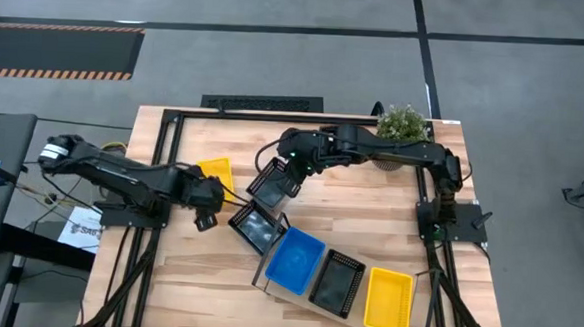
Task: Stack baskets on shelf by color
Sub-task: Stack the yellow bin on top of the yellow bin on the shelf
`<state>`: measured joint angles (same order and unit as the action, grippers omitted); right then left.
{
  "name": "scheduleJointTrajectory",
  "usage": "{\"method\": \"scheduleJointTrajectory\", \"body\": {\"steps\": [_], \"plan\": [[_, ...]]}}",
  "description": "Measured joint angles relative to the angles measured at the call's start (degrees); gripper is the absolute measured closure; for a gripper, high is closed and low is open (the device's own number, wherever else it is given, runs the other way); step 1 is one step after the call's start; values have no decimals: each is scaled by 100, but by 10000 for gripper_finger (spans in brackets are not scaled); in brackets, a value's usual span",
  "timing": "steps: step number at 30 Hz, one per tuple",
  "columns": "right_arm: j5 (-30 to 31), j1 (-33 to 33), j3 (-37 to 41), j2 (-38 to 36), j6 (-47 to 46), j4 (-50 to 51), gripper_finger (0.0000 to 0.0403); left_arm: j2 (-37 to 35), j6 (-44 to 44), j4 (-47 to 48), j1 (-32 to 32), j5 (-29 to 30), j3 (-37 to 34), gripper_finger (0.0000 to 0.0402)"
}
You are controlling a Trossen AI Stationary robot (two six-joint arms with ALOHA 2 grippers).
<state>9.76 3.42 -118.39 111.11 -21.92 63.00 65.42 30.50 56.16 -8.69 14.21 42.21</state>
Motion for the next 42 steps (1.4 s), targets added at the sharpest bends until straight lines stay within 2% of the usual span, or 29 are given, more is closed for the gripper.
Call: {"method": "scheduleJointTrajectory", "body": {"steps": [6,12,15,21,26,33,39,42], "plan": [[0,0,0,0,13,59,274,327,-21,-172,32,88,-209,200],[-9,0,0,0,13,335,275,324,85,-731,68,-265,-755,208],[-17,0,0,0,11,374,276,324,111,-749,70,-153,-817,244],[-22,0,0,0,11,383,276,322,424,-777,70,-132,-817,382],[-25,0,0,0,202,373,277,322,573,-769,33,-146,-776,398],[-239,136,0,0,508,35,275,281,43,-571,-348,-143,118,401],[-1396,386,0,-20,684,-640,275,281,-979,254,-852,108,1394,401],[-1791,483,-2,-31,649,-974,276,281,-1376,673,-1024,248,1997,401]]}}
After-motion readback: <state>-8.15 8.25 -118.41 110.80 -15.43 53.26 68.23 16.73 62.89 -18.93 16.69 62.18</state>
